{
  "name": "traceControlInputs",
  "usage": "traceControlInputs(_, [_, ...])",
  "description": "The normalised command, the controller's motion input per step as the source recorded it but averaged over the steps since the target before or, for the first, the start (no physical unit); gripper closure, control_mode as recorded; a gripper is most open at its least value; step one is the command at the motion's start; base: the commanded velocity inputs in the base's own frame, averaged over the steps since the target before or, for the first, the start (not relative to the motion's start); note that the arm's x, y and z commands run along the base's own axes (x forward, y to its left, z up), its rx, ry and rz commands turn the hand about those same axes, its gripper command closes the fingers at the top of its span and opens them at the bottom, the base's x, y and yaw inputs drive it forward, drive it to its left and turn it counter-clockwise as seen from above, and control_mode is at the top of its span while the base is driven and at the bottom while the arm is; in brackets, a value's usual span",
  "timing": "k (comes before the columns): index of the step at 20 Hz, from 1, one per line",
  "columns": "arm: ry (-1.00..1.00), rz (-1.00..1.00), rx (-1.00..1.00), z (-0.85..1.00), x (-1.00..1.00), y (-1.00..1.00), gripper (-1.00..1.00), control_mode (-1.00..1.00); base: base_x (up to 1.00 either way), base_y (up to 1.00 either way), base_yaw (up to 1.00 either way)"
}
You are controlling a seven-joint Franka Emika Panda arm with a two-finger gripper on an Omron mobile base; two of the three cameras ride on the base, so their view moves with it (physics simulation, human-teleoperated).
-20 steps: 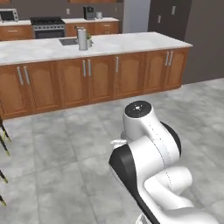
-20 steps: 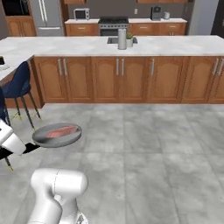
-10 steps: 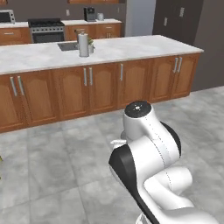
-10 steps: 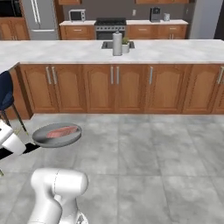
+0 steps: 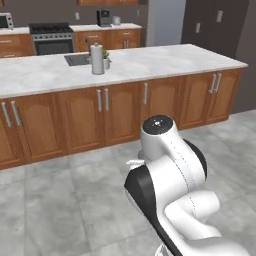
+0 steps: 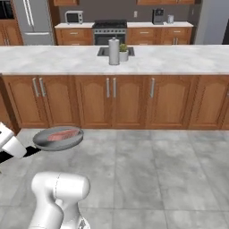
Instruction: Pick up the pan with the steak in it and place it on the dining table. Then place the steak on the plate.
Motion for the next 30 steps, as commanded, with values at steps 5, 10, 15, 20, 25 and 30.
traceControlInputs(5, [0.0,0.0,0.0,0.0,0.0,0.0,1.0,1.0,1.0,-0.19,0.0])
traceControlInputs(10, [0.0,0.0,0.0,0.0,0.0,0.0,1.0,1.0,1.0,-0.18,0.0])
traceControlInputs(15, [0.0,0.0,0.0,0.0,0.0,0.0,1.0,1.0,0.8,-0.23,0.11])
traceControlInputs(20, [0.0,0.0,0.0,0.0,0.0,0.0,1.0,1.0,0.3,-0.17,0.31])
traceControlInputs(25, [0.0,0.0,0.0,0.0,0.0,0.0,1.0,1.0,0.07,-0.02,0.39])
traceControlInputs(30, [0.0,0.0,0.0,0.0,0.0,0.0,1.0,1.0,0.0,0.0,0.46])
